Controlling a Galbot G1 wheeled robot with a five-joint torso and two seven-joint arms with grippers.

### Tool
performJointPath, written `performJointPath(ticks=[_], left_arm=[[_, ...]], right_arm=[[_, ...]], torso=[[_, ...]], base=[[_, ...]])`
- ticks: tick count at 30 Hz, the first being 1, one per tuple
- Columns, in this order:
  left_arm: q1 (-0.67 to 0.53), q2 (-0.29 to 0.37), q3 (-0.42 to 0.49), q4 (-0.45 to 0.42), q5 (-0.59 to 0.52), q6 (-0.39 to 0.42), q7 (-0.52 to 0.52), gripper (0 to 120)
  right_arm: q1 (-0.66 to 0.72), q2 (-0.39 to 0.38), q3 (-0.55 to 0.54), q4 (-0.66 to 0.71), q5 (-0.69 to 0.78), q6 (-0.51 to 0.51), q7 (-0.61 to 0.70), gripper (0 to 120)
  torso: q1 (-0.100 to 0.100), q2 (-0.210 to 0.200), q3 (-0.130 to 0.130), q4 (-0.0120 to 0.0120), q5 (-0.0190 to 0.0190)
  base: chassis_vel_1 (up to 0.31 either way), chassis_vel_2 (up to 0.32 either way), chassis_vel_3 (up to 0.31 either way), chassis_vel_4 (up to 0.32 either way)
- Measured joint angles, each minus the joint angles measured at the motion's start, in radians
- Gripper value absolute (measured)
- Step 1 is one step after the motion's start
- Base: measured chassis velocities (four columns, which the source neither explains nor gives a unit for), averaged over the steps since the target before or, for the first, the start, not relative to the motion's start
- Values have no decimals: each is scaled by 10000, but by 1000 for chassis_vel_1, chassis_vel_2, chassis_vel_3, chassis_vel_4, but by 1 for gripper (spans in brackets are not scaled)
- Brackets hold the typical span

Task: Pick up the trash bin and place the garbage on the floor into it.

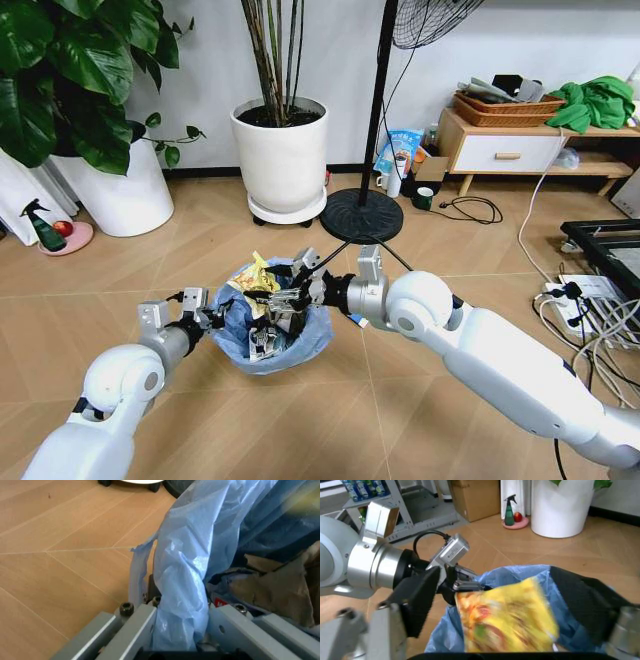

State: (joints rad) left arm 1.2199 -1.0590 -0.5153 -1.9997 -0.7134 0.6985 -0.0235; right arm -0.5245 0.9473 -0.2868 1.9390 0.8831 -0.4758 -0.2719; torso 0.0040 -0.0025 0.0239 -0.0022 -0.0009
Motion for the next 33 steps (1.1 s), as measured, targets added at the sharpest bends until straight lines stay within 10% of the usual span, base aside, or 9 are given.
performJointPath(ticks=[22,33], left_arm=[[18,-18,-76,-45,0,-7,-20,0],[123,47,-194,-189,-44,-7,-20,0]], right_arm=[[-271,-127,1441,-904,350,248,3017,100],[-721,91,2098,-4806,-503,510,3012,100]], torso=[[0,0,0,0,3],[0,0,0,-1,2]], base=[[0,0,0,0],[0,0,0,0]])
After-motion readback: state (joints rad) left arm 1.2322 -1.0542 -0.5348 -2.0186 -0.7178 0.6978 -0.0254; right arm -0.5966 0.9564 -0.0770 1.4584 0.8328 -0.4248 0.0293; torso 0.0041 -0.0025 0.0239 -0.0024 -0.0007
